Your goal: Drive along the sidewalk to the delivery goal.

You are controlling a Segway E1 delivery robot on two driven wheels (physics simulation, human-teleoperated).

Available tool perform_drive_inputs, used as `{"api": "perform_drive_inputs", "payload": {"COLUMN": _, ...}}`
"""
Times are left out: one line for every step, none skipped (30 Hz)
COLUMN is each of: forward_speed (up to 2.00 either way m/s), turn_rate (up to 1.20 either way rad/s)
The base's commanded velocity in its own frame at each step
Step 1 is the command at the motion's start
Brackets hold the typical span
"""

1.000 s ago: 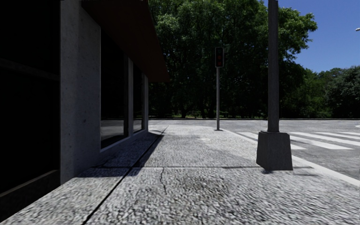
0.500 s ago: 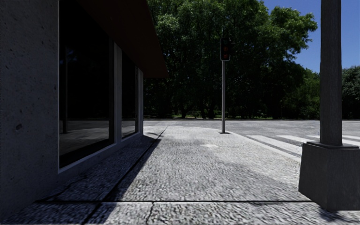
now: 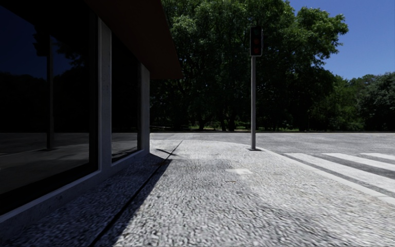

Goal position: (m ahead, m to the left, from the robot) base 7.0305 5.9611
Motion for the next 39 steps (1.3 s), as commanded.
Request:
{"api": "perform_drive_inputs", "payload": {"forward_speed": 2.00, "turn_rate": 0.00}}
{"api": "perform_drive_inputs", "payload": {"forward_speed": 2.00, "turn_rate": 0.00}}
{"api": "perform_drive_inputs", "payload": {"forward_speed": 2.00, "turn_rate": 0.00}}
{"api": "perform_drive_inputs", "payload": {"forward_speed": 2.00, "turn_rate": 0.00}}
{"api": "perform_drive_inputs", "payload": {"forward_speed": 2.00, "turn_rate": 0.00}}
{"api": "perform_drive_inputs", "payload": {"forward_speed": 2.00, "turn_rate": 0.00}}
{"api": "perform_drive_inputs", "payload": {"forward_speed": 2.00, "turn_rate": 0.00}}
{"api": "perform_drive_inputs", "payload": {"forward_speed": 2.00, "turn_rate": 0.00}}
{"api": "perform_drive_inputs", "payload": {"forward_speed": 2.00, "turn_rate": 0.00}}
{"api": "perform_drive_inputs", "payload": {"forward_speed": 2.00, "turn_rate": 0.00}}
{"api": "perform_drive_inputs", "payload": {"forward_speed": 2.00, "turn_rate": 0.00}}
{"api": "perform_drive_inputs", "payload": {"forward_speed": 2.00, "turn_rate": 0.00}}
{"api": "perform_drive_inputs", "payload": {"forward_speed": 2.00, "turn_rate": 0.00}}
{"api": "perform_drive_inputs", "payload": {"forward_speed": 2.00, "turn_rate": 0.00}}
{"api": "perform_drive_inputs", "payload": {"forward_speed": 2.00, "turn_rate": 0.00}}
{"api": "perform_drive_inputs", "payload": {"forward_speed": 2.00, "turn_rate": 0.00}}
{"api": "perform_drive_inputs", "payload": {"forward_speed": 2.00, "turn_rate": 0.00}}
{"api": "perform_drive_inputs", "payload": {"forward_speed": 2.00, "turn_rate": 0.00}}
{"api": "perform_drive_inputs", "payload": {"forward_speed": 2.00, "turn_rate": 0.00}}
{"api": "perform_drive_inputs", "payload": {"forward_speed": 2.00, "turn_rate": 0.00}}
{"api": "perform_drive_inputs", "payload": {"forward_speed": 2.00, "turn_rate": 0.00}}
{"api": "perform_drive_inputs", "payload": {"forward_speed": 2.00, "turn_rate": 0.00}}
{"api": "perform_drive_inputs", "payload": {"forward_speed": 2.00, "turn_rate": 0.00}}
{"api": "perform_drive_inputs", "payload": {"forward_speed": 2.00, "turn_rate": 0.00}}
{"api": "perform_drive_inputs", "payload": {"forward_speed": 2.00, "turn_rate": 0.00}}
{"api": "perform_drive_inputs", "payload": {"forward_speed": 2.00, "turn_rate": 0.00}}
{"api": "perform_drive_inputs", "payload": {"forward_speed": 2.00, "turn_rate": 0.00}}
{"api": "perform_drive_inputs", "payload": {"forward_speed": 2.00, "turn_rate": 0.00}}
{"api": "perform_drive_inputs", "payload": {"forward_speed": 2.00, "turn_rate": 0.00}}
{"api": "perform_drive_inputs", "payload": {"forward_speed": 2.00, "turn_rate": 0.00}}
{"api": "perform_drive_inputs", "payload": {"forward_speed": 2.00, "turn_rate": 0.00}}
{"api": "perform_drive_inputs", "payload": {"forward_speed": 2.00, "turn_rate": 0.00}}
{"api": "perform_drive_inputs", "payload": {"forward_speed": 2.00, "turn_rate": 0.00}}
{"api": "perform_drive_inputs", "payload": {"forward_speed": 2.00, "turn_rate": 0.00}}
{"api": "perform_drive_inputs", "payload": {"forward_speed": 2.00, "turn_rate": 0.00}}
{"api": "perform_drive_inputs", "payload": {"forward_speed": 2.00, "turn_rate": 0.00}}
{"api": "perform_drive_inputs", "payload": {"forward_speed": 2.00, "turn_rate": 0.00}}
{"api": "perform_drive_inputs", "payload": {"forward_speed": 2.00, "turn_rate": 0.00}}
{"api": "perform_drive_inputs", "payload": {"forward_speed": 2.00, "turn_rate": 0.00}}
